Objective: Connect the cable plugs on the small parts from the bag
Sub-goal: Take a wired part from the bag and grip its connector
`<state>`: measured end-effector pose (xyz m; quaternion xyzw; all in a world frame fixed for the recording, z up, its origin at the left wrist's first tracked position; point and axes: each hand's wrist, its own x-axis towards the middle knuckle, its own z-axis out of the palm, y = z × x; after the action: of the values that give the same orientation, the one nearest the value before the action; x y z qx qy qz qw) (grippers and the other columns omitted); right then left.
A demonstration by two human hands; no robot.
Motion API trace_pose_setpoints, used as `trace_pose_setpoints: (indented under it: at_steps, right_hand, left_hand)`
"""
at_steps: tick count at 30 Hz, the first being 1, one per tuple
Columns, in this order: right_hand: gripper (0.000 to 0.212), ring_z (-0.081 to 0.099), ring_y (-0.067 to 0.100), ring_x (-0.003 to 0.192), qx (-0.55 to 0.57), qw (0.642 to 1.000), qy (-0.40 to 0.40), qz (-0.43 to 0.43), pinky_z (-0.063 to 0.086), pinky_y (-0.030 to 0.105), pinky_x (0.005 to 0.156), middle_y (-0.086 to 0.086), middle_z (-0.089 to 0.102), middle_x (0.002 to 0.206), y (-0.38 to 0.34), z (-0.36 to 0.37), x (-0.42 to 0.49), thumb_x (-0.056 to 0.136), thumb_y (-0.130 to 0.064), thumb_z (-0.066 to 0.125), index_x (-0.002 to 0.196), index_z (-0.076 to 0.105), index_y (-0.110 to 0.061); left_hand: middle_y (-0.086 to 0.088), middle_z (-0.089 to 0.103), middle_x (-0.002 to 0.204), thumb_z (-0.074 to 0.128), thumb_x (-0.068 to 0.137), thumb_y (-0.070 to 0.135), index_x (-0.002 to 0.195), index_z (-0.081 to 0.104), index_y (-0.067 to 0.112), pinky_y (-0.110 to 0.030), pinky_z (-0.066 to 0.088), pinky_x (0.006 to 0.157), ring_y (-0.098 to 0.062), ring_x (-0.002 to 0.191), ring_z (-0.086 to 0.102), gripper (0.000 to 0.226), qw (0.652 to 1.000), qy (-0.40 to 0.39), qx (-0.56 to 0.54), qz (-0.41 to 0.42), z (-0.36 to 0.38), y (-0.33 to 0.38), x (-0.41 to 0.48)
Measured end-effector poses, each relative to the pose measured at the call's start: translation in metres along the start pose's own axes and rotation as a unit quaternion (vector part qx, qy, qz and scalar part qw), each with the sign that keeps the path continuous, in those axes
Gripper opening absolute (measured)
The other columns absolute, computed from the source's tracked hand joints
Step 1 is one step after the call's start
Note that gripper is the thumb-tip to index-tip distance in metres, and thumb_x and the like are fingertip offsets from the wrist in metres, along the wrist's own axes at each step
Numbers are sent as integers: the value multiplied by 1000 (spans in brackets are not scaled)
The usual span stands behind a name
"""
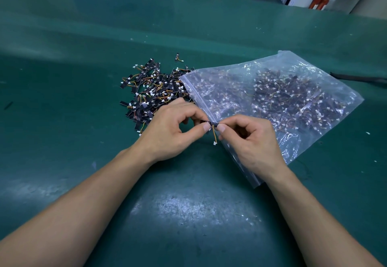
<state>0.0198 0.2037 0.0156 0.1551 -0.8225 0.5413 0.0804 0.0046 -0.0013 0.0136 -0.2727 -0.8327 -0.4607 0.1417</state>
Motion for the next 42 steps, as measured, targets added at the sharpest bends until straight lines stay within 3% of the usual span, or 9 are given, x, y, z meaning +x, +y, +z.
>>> trace_pose_setpoints:
  at_steps: [6, 11, 18, 23, 27, 34, 37, 40, 42]
  right_hand:
    - [9, 42, 6, 50, 12, 1000, -16, 22, 33, 17, 51, -10, 66, 63, 2, 0, 0, 85, -27, 71, 84, 78, -22]
    - [13, 47, 7, 52, -1, 1000, -19, 5, 39, 20, 52, -10, 69, 65, 0, 0, 1, 88, -25, 67, 78, 73, -29]
    - [12, 45, 4, 50, -9, 1000, -6, 7, 36, 17, 52, -5, 68, 67, 1, 1, 1, 88, -24, 67, 78, 73, -24]
    - [8, 39, 4, 49, 10, 1000, -8, 16, 31, 14, 50, -15, 62, 62, -1, 0, 0, 86, -27, 71, 83, 77, -23]
    - [12, 43, 5, 51, 5, 1000, -19, 9, 35, 18, 52, -3, 68, 66, -1, -1, 0, 89, -20, 69, 79, 75, -20]
    - [14, 44, 8, 52, 13, 1000, -4, 7, 36, 21, 51, -4, 68, 64, -1, -1, 2, 88, -26, 67, 78, 76, -20]
    - [11, 43, 6, 51, 11, 1000, -7, 5, 34, 19, 51, -5, 67, 63, -1, 0, 1, 87, -26, 69, 80, 76, -22]
    - [6, 38, 2, 46, 11, 1000, -6, 1, 30, 12, 50, -19, 60, 57, 0, 1, 0, 87, -23, 71, 85, 77, -23]
    - [6, 39, 3, 48, 16, 1000, -7, 2, 32, 15, 50, -10, 64, 60, 0, 1, 0, 87, -24, 71, 84, 77, -23]
  left_hand:
    - [7, 66, 77, 61, 90, 30, 81, 70, 17, -35, 46, 71, -18, 78, 55, 18, 1000, 10, 16, 7, 0, 1, 0]
    - [7, 67, 77, 62, 88, 29, 79, 70, 14, -37, 46, 70, -19, 77, 54, 20, 1000, 6, 13, 5, 1, 1, 0]
    - [9, 67, 77, 62, 89, 30, 80, 70, 16, -36, 46, 72, -19, 78, 55, 19, 1000, 13, 9, 4, 1, 0, 0]
    - [7, 66, 76, 62, 89, 26, 80, 69, 16, -33, 46, 73, -19, 78, 56, 15, 1000, 28, 9, 5, 2, 0, 1]
    - [9, 67, 76, 61, 89, 30, 81, 70, 18, -32, 45, 72, -18, 77, 55, 17, 1000, 22, 12, 7, 3, 1, 0]
    - [9, 68, 78, 63, 87, 31, 84, 66, 30, -36, 46, 72, -20, 78, 55, 5, 1000, 27, -2, 6, 1, 3, 1]
    - [9, 66, 76, 63, 87, 30, 81, 65, 27, -33, 45, 71, -18, 76, 53, 7, 1000, 27, -5, 3, 1, 2, 0]
    - [9, 64, 74, 62, 86, 28, 78, 66, 21, -30, 44, 72, -14, 75, 51, 12, 1000, 30, -5, 2, 0, 1, 0]
    - [8, 64, 74, 65, 87, 25, 77, 67, 17, -32, 44, 71, -16, 75, 51, 13, 999, 32, 1, -1, 0, 1, 1]
